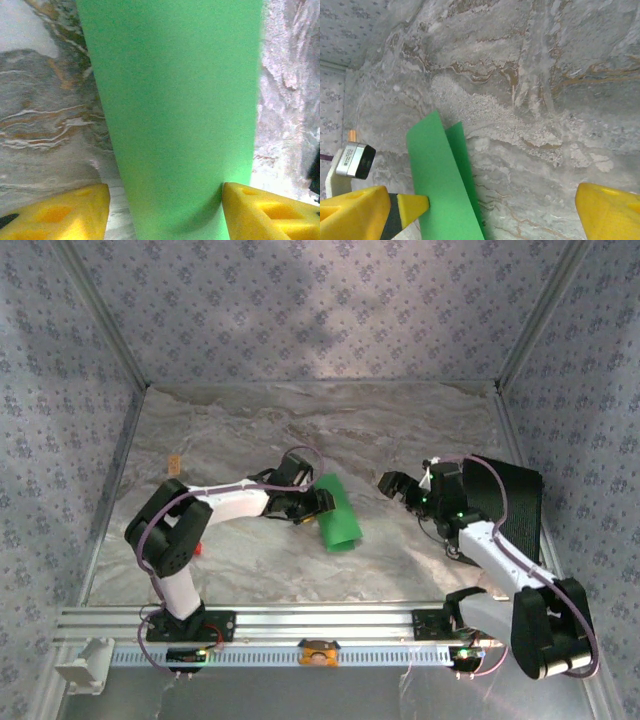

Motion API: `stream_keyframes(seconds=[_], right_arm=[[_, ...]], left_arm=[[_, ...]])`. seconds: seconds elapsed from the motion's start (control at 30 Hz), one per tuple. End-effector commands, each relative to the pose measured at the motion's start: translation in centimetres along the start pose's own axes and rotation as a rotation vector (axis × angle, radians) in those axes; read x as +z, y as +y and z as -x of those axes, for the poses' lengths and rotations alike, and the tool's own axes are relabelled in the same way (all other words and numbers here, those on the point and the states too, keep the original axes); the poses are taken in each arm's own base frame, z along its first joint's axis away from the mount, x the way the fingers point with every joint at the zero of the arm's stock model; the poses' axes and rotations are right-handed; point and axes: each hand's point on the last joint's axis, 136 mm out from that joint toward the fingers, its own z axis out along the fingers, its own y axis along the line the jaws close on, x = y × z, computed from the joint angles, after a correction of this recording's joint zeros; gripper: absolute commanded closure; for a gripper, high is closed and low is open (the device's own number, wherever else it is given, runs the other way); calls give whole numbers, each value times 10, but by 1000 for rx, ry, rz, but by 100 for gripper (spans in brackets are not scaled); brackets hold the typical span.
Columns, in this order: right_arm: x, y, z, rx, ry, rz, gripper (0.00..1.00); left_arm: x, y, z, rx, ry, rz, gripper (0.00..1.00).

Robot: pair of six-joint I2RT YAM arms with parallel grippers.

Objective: Fold a paper plane with a square sheet of paper (pick it up from the middle)
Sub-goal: Hold the square sheet of paper at the center of the table.

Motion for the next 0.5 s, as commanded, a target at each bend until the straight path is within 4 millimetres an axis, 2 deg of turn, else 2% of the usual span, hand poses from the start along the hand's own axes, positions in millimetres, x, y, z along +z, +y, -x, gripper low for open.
stream_keyframes(seconds=[0.0,0.33,0.47], right_arm=[[5,19,0,-30,45,48,3],[27,25,-24,-91,193,30,8],[33,21,-32,-91,236,9,9]], left_arm=[[-12,-2,4,31,-25,28,41],[-4,-1,-3,106,62,56,43],[-2,6,-14,128,152,102,45]])
